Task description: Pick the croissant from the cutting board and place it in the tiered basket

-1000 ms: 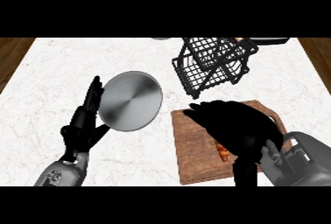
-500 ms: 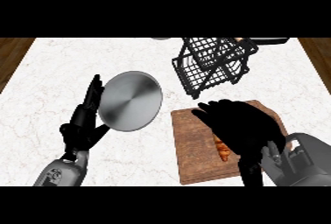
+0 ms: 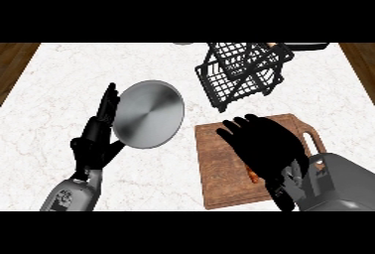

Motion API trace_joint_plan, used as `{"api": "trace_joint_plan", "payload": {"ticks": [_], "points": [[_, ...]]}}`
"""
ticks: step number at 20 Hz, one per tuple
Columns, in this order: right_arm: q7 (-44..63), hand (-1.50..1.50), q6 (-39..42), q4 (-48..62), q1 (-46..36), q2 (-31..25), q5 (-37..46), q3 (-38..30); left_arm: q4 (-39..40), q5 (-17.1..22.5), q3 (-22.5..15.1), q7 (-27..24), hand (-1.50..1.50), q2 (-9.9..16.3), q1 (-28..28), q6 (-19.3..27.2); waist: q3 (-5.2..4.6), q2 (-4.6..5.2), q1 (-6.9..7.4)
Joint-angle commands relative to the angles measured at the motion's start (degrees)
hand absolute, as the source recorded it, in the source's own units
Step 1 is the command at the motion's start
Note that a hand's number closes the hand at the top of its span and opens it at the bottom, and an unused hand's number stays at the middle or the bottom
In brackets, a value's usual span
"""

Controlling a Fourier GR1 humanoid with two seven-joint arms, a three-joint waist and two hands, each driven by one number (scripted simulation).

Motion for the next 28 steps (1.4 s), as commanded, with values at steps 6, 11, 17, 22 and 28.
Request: {"api": "trace_joint_plan", "payload": {"ticks": [6,11,17,22,28], "points": [[-3.4,-1.5,-1.2,4.7,5.0,3.1,17.5,2.4,1.3,0.3,3.5,0.0,0.0,0.9,-1.2,-3.1,0.04,0.19,0.16],[-7.6,-1.5,1.7,3.6,8.0,0.9,20.6,-3.7,2.1,-2.1,2.7,1.4,0.0,-2.3,-3.1,-2.1,0.04,0.09,-0.19],[-13.4,-1.5,5.0,6.8,10.6,2.4,23.6,-9.3,-2.0,-4.0,2.6,0.9,0.0,-2.8,1.4,-2.6,0.03,0.02,-0.03],[-17.4,-1.5,3.3,12.1,9.9,7.7,28.1,-9.2,-0.7,-5.8,1.7,-2.4,0.0,-4.7,3.7,-2.7,0.03,0.09,0.33],[-25.6,-1.5,1.4,9.9,16.1,4.3,33.8,-11.3,-5.4,-5.7,2.6,2.7,0.0,-4.6,4.4,-4.8,0.04,0.01,0.06]]}}
